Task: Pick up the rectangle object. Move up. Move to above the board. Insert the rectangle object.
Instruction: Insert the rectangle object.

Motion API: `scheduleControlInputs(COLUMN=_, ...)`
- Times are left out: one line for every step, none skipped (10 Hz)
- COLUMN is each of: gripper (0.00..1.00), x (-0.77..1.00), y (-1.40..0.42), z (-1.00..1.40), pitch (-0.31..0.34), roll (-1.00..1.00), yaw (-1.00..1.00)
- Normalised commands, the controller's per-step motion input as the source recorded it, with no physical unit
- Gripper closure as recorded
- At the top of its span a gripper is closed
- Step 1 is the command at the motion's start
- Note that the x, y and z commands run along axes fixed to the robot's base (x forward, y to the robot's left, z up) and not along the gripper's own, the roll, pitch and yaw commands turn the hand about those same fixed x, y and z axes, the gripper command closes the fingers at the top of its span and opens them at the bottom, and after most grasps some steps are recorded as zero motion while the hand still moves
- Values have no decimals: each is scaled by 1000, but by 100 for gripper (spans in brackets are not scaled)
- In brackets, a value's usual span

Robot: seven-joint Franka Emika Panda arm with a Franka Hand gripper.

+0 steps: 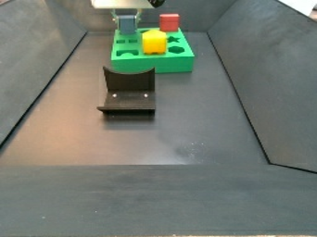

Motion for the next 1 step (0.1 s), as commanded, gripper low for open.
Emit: scheduleControlInputs(gripper=100, x=0, y=0, z=0, pitch=0, roll=0, yaw=0)
